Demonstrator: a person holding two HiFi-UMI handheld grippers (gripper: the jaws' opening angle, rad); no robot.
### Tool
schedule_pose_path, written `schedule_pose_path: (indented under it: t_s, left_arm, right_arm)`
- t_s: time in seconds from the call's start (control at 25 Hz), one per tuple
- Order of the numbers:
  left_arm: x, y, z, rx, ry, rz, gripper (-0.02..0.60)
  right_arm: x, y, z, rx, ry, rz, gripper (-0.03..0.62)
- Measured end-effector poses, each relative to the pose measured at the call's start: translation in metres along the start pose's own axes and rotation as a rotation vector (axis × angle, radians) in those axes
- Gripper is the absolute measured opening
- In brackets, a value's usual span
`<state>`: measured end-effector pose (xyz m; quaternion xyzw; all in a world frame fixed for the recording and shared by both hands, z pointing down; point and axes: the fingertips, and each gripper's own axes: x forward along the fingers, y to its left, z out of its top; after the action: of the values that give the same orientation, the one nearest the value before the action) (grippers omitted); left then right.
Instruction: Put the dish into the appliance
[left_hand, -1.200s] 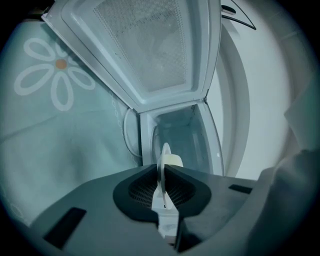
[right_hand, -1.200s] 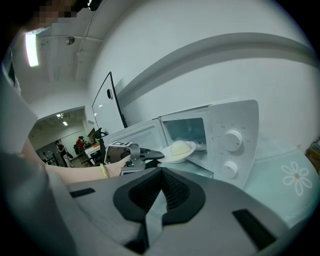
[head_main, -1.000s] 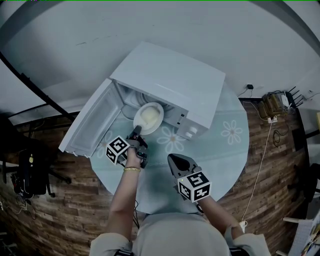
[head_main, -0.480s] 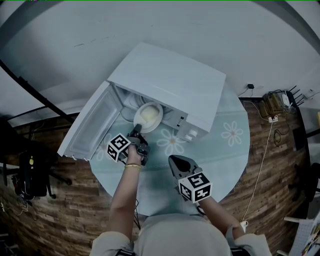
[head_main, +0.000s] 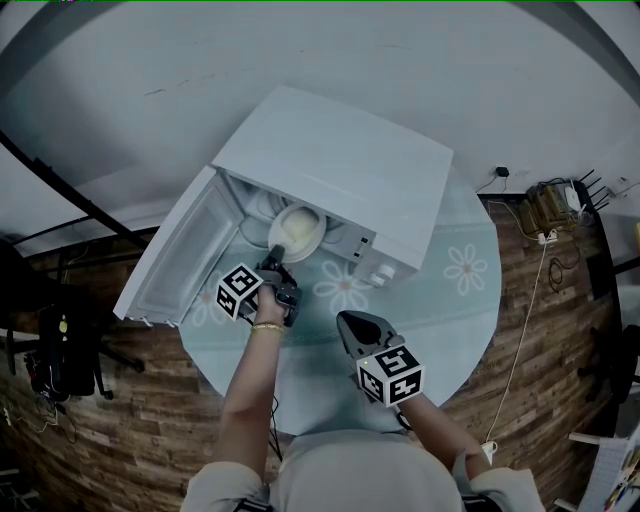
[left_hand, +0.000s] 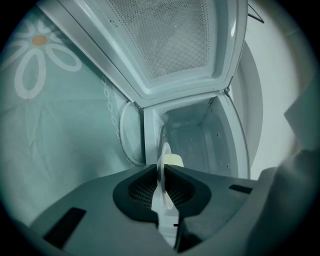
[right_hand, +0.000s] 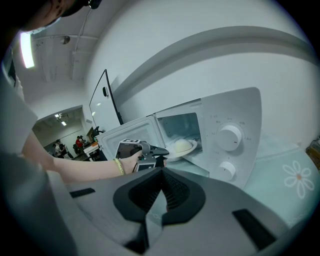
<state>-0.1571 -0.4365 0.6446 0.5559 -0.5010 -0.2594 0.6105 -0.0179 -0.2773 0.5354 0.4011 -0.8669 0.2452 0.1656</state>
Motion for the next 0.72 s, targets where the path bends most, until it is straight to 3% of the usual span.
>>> schedule_pose_path:
  t_s: [0.72]
  left_arm:
    - [0.033,-0.006,0.006,0.012,-0.008,0.014,0.041]
  right_arm:
    - [0.004,-0.008,0.0,0.019,-0.002,-0.011,0.006]
